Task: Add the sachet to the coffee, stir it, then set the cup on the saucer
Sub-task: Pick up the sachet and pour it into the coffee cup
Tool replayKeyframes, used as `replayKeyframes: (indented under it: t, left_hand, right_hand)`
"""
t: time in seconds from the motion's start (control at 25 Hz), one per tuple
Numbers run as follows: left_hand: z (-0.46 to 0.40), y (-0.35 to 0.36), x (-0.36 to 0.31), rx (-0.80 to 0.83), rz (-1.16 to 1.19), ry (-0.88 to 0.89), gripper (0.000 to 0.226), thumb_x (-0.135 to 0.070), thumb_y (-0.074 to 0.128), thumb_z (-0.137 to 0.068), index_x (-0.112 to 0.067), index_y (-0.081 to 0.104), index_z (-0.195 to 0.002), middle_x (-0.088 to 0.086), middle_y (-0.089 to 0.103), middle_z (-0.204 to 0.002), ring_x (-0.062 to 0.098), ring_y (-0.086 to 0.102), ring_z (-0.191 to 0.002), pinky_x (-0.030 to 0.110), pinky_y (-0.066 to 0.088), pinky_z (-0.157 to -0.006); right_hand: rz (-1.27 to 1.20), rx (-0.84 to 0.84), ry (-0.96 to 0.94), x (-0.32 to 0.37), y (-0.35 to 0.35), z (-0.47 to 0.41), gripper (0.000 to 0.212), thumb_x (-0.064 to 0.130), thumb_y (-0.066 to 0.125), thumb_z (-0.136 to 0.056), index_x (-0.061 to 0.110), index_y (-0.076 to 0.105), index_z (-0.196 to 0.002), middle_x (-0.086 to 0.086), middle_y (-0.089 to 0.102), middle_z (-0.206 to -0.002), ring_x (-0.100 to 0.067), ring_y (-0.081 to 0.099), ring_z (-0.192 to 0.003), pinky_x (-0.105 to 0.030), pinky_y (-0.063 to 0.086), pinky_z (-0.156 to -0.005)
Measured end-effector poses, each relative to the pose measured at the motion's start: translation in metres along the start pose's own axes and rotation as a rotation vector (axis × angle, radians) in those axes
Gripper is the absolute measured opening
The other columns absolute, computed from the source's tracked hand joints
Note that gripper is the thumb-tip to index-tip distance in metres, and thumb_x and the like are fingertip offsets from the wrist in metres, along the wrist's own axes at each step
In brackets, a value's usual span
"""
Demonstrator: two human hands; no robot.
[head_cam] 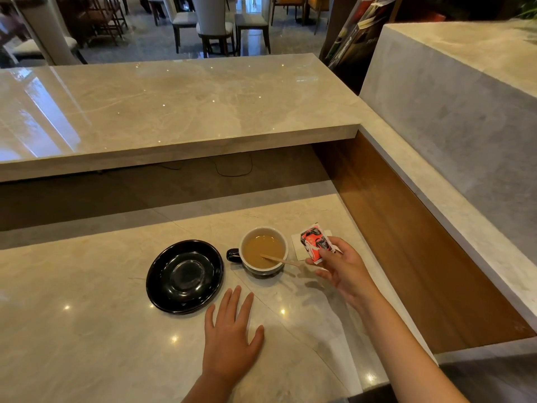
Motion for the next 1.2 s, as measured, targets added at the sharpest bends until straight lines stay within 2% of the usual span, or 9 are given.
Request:
replayKeyframes:
  t: [0.12, 0.28, 0.44, 0.68, 0.84, 1.0, 1.12, 1.2]
  left_hand:
    - [0.000, 0.000, 0.000, 0.014, -0.007, -0.016, 0.064, -0.058, 0.043, -0.080, -0.027, 0.044, -0.136, 0.005, 0.040, -0.144, 0.020, 0.025, -0.133, 0.043, 0.008, -0.105]
    - [0.000, 0.001, 0.001, 0.013, 0.020, -0.013, 0.064, -0.057, 0.045, -0.080, -0.028, 0.042, -0.137, 0.004, 0.038, -0.145, 0.018, 0.022, -0.134, 0.038, -0.002, -0.107]
    - [0.000, 0.001, 0.001, 0.017, 0.034, -0.008, 0.064, -0.057, 0.046, -0.080, -0.030, 0.040, -0.138, 0.004, 0.037, -0.146, 0.018, 0.022, -0.135, 0.038, -0.002, -0.107]
    - [-0.001, 0.003, 0.002, 0.024, 0.020, -0.009, 0.065, -0.058, 0.045, -0.081, -0.030, 0.038, -0.139, 0.004, 0.035, -0.147, 0.019, 0.020, -0.135, 0.039, -0.001, -0.108]
    - [0.001, 0.003, 0.002, 0.023, 0.027, -0.017, 0.064, -0.059, 0.043, -0.082, -0.030, 0.038, -0.139, 0.004, 0.036, -0.147, 0.019, 0.020, -0.135, 0.038, -0.001, -0.107]
    - [-0.001, 0.002, 0.002, 0.044, 0.020, -0.026, 0.065, -0.061, 0.044, -0.081, -0.031, 0.038, -0.139, 0.003, 0.036, -0.147, 0.019, 0.020, -0.134, 0.037, -0.006, -0.108]
    - [-0.001, 0.002, 0.001, 0.054, 0.020, -0.027, 0.065, -0.061, 0.044, -0.081, -0.031, 0.038, -0.139, 0.003, 0.036, -0.147, 0.018, 0.020, -0.134, 0.036, -0.007, -0.107]
    - [-0.001, 0.001, 0.001, 0.051, 0.019, -0.028, 0.065, -0.061, 0.044, -0.081, -0.031, 0.039, -0.138, 0.003, 0.037, -0.147, 0.018, 0.021, -0.134, 0.037, -0.006, -0.107]
  right_hand:
    - [0.254, -0.014, -0.105, 0.012, 0.014, -0.010, 0.019, -0.002, 0.058, -0.085, 0.009, 0.054, -0.099, -0.010, 0.071, -0.083, -0.014, 0.070, -0.059, -0.019, 0.052, -0.044]
    - [0.652, -0.056, -0.312, 0.023, 0.033, -0.023, 0.019, 0.003, 0.064, -0.083, 0.020, 0.058, -0.086, -0.003, 0.069, -0.092, -0.017, 0.069, -0.065, -0.020, 0.051, -0.050]
    - [0.944, 0.005, -0.475, 0.027, 0.044, -0.029, 0.017, 0.011, 0.066, -0.082, 0.023, 0.060, -0.091, 0.003, 0.067, -0.090, -0.020, 0.066, -0.073, -0.039, 0.056, -0.068]
    - [1.208, 0.109, -0.650, 0.030, 0.057, -0.030, 0.019, 0.012, 0.064, -0.084, 0.017, 0.061, -0.101, -0.003, 0.069, -0.097, -0.016, 0.056, -0.076, -0.032, 0.051, -0.067]
    - [1.150, 0.084, -0.592, 0.027, 0.058, -0.033, 0.017, 0.011, 0.065, -0.084, 0.016, 0.061, -0.100, -0.003, 0.068, -0.096, -0.017, 0.059, -0.077, -0.032, 0.052, -0.069]
    - [0.731, -0.048, -0.387, 0.016, 0.053, -0.037, 0.007, 0.004, 0.060, -0.085, 0.011, 0.062, -0.086, -0.005, 0.067, -0.084, -0.020, 0.064, -0.080, -0.025, 0.051, -0.067]
    - [0.524, -0.058, -0.308, 0.011, 0.048, -0.032, 0.009, 0.001, 0.057, -0.086, 0.008, 0.063, -0.083, -0.007, 0.067, -0.080, -0.003, 0.063, -0.072, -0.011, 0.048, -0.061]
    - [0.455, -0.053, -0.268, 0.010, 0.046, -0.027, 0.014, 0.003, 0.057, -0.087, 0.013, 0.064, -0.080, -0.003, 0.066, -0.076, 0.004, 0.059, -0.062, -0.012, 0.046, -0.056]
Point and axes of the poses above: each hand's wrist, its own z-axis away from the middle knuckle, its own y-axis out of the palm, x = y × z, the point moved 1 cm from there along -z, towards the middle knuckle
